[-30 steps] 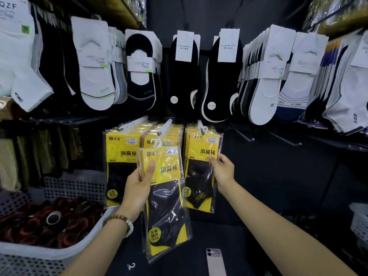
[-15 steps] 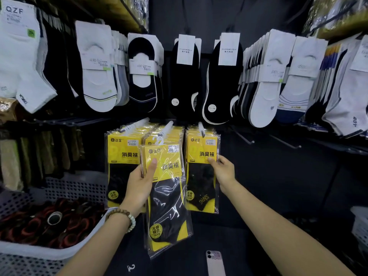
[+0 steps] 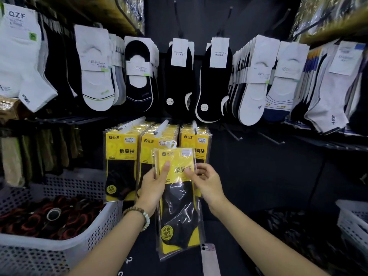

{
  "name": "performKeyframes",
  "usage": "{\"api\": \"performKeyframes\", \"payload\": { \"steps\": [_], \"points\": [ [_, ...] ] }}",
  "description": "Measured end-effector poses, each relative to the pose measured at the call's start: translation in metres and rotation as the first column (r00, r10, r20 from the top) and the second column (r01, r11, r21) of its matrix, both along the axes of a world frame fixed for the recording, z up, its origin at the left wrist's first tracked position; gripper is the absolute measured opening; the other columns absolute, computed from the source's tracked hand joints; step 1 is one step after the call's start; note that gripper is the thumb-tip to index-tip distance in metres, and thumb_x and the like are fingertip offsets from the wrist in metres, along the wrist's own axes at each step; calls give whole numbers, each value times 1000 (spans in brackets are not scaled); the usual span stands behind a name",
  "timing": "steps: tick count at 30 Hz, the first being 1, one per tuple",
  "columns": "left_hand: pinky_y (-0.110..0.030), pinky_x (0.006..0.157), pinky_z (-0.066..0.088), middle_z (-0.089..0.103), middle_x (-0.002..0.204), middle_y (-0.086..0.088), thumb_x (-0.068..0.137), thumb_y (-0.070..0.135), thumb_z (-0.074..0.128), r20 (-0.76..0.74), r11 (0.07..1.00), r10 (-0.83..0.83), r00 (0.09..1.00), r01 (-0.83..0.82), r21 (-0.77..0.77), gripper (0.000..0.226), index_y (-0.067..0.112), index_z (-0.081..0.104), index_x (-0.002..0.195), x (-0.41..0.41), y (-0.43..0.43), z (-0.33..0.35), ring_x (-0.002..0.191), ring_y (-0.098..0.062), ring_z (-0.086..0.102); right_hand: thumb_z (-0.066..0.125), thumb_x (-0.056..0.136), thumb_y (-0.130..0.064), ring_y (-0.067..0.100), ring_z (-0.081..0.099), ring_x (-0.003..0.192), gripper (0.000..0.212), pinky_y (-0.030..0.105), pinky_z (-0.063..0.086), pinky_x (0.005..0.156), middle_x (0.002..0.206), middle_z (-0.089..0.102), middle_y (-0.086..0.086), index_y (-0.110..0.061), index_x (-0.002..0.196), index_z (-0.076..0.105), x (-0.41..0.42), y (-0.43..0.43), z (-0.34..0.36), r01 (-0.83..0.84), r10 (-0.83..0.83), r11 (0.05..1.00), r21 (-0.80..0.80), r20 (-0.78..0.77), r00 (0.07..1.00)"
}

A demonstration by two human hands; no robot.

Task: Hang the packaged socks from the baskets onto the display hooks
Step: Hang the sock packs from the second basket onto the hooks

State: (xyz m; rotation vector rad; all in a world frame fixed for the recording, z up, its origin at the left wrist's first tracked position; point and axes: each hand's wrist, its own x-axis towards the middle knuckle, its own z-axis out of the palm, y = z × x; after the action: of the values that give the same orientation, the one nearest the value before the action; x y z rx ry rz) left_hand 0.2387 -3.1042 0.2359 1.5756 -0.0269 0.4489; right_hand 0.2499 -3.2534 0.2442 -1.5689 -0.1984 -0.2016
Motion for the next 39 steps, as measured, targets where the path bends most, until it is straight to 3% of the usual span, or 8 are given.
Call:
{"api": "performKeyframes", "payload": {
  "steps": [7, 10, 11, 14, 20, 28, 34, 39],
  "points": [
    [-3, 56, 44, 69, 76, 27, 82, 58, 47, 10, 995, -93, 996, 93, 37, 27, 38, 63, 91, -15, -2, 5, 73, 18, 60, 70, 84, -18, 12, 70, 74, 21, 20, 55, 62, 92, 72, 9, -4, 98, 63, -15, -16, 3, 2, 15, 985, 175, -96, 995],
    [-25, 75, 47, 56, 81, -4, 93, 47, 44, 39, 998, -50, 998, 49, 35, 39, 13, 48, 113, -18, 8, 4, 66, -15, 56, 66, 87, -17, 24, 69, 86, 14, 40, 57, 84, 99, 72, 16, -7, 96, 62, -12, -27, 0, 70, -50, 985, 158, -128, 990],
    [-14, 58, 47, 44, 61, -12, 93, 47, 44, 45, 998, -18, 999, 16, 54, 43, 12, 27, 110, -17, 13, 2, 60, -25, 44, 64, 89, -15, 29, 68, 93, 10, 46, 53, 91, 101, 71, 17, -7, 96, 62, -10, -30, 1, 106, -86, 982, 156, -129, 988],
    [-19, 52, 32, 33, 48, 10, 87, 55, 43, 42, 993, 70, 997, -73, 96, 42, 17, 47, 70, -15, 28, 2, 47, -8, 33, 58, 93, -10, 30, 66, 99, 5, 49, 50, 96, 100, 71, 13, -12, 95, 62, 0, -38, 7, 203, -192, 970, 131, -91, 977],
    [-11, 37, 22, 27, 38, 13, 93, 46, 46, 91, 981, 164, 982, -172, 87, 44, 18, 34, 60, -5, 45, 13, 34, -3, 25, 55, 94, -8, 17, 65, 84, 8, 24, 51, 74, 83, 68, -3, -15, 95, 60, 36, -33, 30, 290, -294, 951, 108, 24, 955],
    [-11, 44, 28, 29, 49, 13, 90, 52, 44, 66, 989, 125, 990, -130, 65, 41, 14, 55, 80, 7, 46, 12, 44, -1, 28, 61, 91, -11, 25, 67, 93, 8, 38, 54, 88, 97, 71, 8, -17, 91, 66, 84, -6, 19, 303, -289, 946, 117, -122, 950],
    [-11, 57, 34, 56, 58, 26, 91, 48, 52, 23, 995, 99, 995, -98, -22, 16, 34, 60, 91, 5, 35, 10, 56, 13, 53, 73, 81, -16, 22, 58, 86, 18, 33, 50, 75, 104, 65, 10, -14, 94, 61, 84, -16, 5, 529, -485, 846, 70, -314, 816],
    [-18, 71, 44, 66, 91, 21, 84, 46, 61, -16, 982, 33, 999, -35, -188, 16, 34, 62, 96, 1, 21, 9, 83, 7, 59, 61, 92, -27, 16, 63, 87, 23, 27, 54, 76, 99, 66, 6, -9, 105, 64, 43, -17, 1, 247, -216, 963, 107, -244, 946]
  ]
}}
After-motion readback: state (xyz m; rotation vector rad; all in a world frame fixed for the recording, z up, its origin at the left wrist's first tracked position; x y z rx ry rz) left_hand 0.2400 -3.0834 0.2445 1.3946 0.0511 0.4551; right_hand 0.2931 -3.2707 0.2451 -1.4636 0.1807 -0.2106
